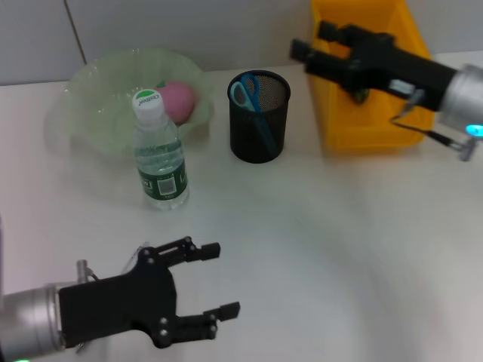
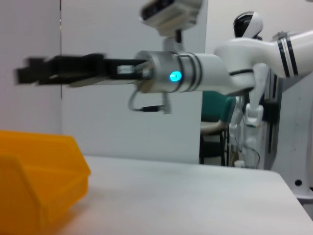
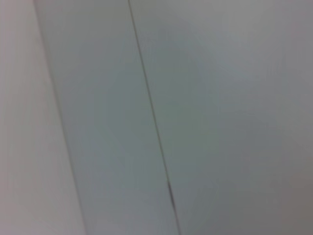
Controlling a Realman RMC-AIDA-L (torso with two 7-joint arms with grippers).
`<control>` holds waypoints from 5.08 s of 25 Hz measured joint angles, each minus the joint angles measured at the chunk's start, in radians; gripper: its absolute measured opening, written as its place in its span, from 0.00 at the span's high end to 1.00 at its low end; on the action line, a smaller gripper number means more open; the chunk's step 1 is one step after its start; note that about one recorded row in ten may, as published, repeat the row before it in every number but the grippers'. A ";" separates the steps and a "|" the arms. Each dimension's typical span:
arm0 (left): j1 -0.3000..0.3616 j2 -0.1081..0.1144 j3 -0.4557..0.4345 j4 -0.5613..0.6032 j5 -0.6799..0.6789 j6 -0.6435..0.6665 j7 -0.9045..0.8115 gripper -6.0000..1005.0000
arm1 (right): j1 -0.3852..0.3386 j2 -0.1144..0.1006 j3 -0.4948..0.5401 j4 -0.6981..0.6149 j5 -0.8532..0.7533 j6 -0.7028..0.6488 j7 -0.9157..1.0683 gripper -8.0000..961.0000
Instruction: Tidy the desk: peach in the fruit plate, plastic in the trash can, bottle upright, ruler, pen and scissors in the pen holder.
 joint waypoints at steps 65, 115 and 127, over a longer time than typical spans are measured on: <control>-0.183 -0.010 0.076 0.562 0.954 -0.151 -0.912 0.38 | -0.168 -0.010 0.406 0.186 -0.283 -0.605 -0.055 0.29; 0.119 -0.018 0.509 0.582 -0.780 -0.602 0.084 0.60 | 0.116 0.015 0.641 1.283 -0.171 -0.754 -1.357 0.29; 0.075 -0.018 0.623 0.467 -1.004 -0.602 0.295 0.60 | 0.147 0.015 0.964 1.409 -0.432 -0.541 -1.437 0.29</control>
